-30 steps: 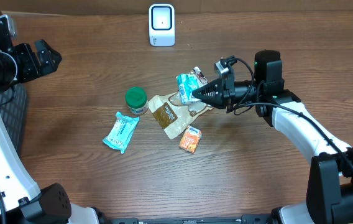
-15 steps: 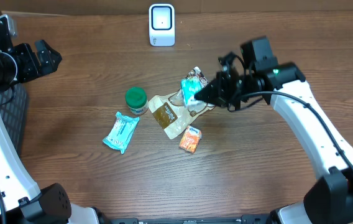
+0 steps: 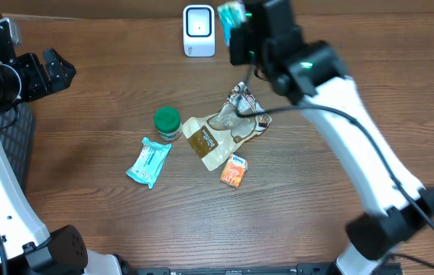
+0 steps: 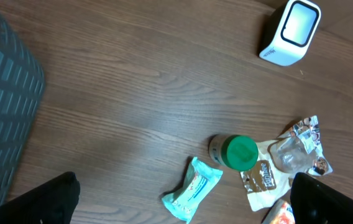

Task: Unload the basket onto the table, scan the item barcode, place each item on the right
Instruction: 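Carry the teal pack up to the white scanner, then hold the teal pack in front of the scanner window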

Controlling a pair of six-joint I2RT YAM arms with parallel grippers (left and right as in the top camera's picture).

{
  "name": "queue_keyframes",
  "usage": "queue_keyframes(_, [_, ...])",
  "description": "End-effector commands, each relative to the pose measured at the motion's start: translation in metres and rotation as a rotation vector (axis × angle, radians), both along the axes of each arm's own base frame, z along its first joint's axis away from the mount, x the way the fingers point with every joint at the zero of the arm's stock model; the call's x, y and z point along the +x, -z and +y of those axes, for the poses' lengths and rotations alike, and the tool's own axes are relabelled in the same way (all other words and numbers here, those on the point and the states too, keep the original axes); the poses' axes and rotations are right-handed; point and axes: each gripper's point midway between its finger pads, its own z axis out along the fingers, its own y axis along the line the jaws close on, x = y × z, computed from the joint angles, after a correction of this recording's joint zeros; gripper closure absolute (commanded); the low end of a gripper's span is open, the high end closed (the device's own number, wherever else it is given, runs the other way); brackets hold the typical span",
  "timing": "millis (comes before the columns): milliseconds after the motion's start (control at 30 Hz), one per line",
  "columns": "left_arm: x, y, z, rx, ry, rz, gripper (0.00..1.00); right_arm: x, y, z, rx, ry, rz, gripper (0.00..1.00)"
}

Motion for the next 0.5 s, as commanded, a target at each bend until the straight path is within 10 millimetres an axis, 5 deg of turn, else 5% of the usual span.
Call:
queue_keyframes(0, [0.0, -0.007, -0.002, 0.013, 0.022, -0.024, 0.0, 0.042, 0.016, -0.006, -0.328, 0.082, -0.159, 0.96])
queue_keyframes(233, [0.0, -0.007, -0.002, 0.013, 0.022, -0.024, 0.0, 0.104, 0.042, 0.039, -0.537, -0.039, -0.386, 0.96])
queue_keyframes(467, [0.0, -0.007, -0.002, 0.013, 0.022, -0.024, 0.01, 0.136, 0.105, 0.071, -0.693, -0.189, -0.469, 0.96])
